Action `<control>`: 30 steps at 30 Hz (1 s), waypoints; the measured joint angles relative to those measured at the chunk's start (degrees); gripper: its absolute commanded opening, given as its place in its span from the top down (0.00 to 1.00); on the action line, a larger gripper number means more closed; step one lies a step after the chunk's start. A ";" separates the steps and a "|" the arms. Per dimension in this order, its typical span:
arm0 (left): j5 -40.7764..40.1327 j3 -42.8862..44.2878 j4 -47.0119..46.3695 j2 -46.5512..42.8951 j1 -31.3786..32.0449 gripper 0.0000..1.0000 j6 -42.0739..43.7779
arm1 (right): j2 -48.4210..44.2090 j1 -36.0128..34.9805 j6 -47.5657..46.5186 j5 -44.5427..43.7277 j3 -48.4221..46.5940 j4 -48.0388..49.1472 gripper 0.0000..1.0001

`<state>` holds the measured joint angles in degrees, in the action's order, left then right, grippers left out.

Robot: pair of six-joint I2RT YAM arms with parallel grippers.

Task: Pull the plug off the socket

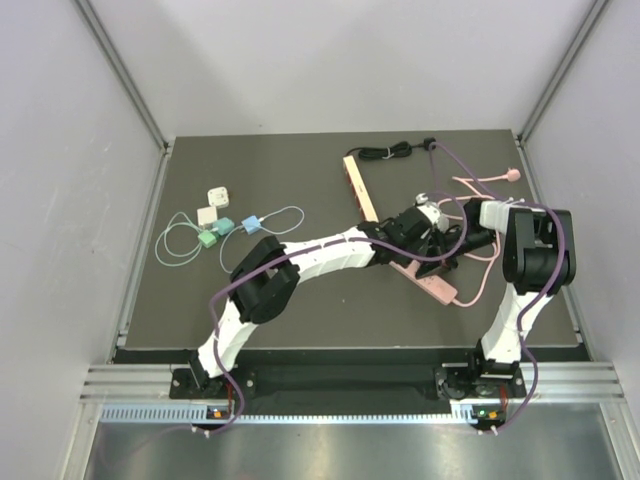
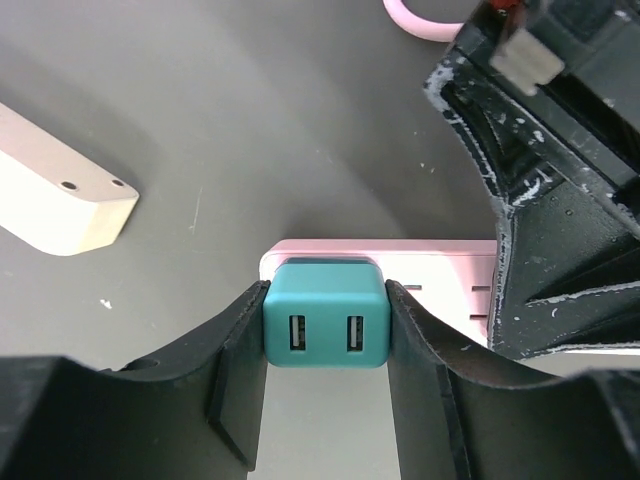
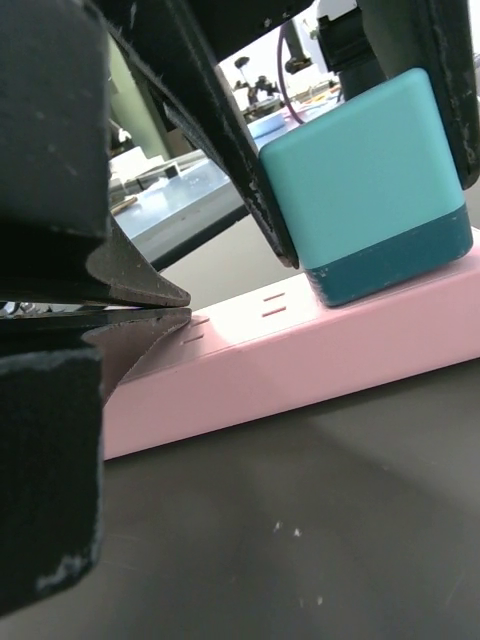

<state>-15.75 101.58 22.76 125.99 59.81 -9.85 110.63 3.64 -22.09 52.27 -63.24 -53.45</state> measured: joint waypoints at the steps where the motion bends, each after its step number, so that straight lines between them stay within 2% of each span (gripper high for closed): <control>1: 0.92 0.00 0.00 -0.02 -0.37 1.00 -0.44 | 0.00 0.00 0.31 -0.07 0.00 0.07 1.00; 7: 8.48 -1.60 -1.25 -1.22 -3.54 1.00 -4.50 | 0.00 0.00 1.42 -0.15 0.00 0.55 1.00; 16: -0.76 1.51 3.13 -0.31 0.11 1.00 -1.92 | 0.00 -0.02 2.45 -0.17 0.24 0.52 1.00; 20: -1.70 4.09 4.85 1.09 0.66 1.00 -0.52 | 0.00 -0.02 2.84 -0.48 0.24 0.68 1.00; 25: 2.64 4.28 5.11 1.03 -0.83 1.00 -1.73 | 0.00 -0.02 3.28 -0.72 0.24 0.66 1.00; 30: 8.33 2.84 3.19 -0.02 -3.56 1.00 -6.38 | 0.00 -0.04 3.30 -1.40 0.24 1.60 1.00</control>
<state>-7.42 104.42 25.96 125.97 56.25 -16.23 110.63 3.60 -18.79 50.87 -63.00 -51.86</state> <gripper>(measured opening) 0.495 0.003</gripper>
